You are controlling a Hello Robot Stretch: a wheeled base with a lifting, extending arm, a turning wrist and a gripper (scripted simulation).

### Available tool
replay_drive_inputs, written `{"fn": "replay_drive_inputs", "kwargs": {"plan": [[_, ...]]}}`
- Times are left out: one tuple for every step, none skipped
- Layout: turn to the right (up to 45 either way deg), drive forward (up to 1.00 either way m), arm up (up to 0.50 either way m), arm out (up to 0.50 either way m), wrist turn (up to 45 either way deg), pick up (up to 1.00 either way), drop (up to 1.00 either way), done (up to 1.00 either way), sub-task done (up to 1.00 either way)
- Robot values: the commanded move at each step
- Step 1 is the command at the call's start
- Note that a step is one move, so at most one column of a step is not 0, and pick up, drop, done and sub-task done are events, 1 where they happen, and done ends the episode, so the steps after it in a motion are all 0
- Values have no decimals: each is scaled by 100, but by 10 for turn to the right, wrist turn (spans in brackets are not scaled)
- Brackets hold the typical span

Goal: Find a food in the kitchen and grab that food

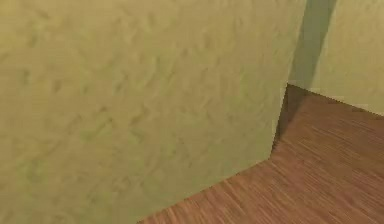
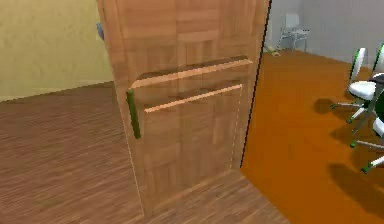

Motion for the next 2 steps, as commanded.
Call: {"fn": "replay_drive_inputs", "kwargs": {"plan": [[450,0,0,0,0,0,0,0,0],[450,0,0,0,0,0,0,0,0]]}}
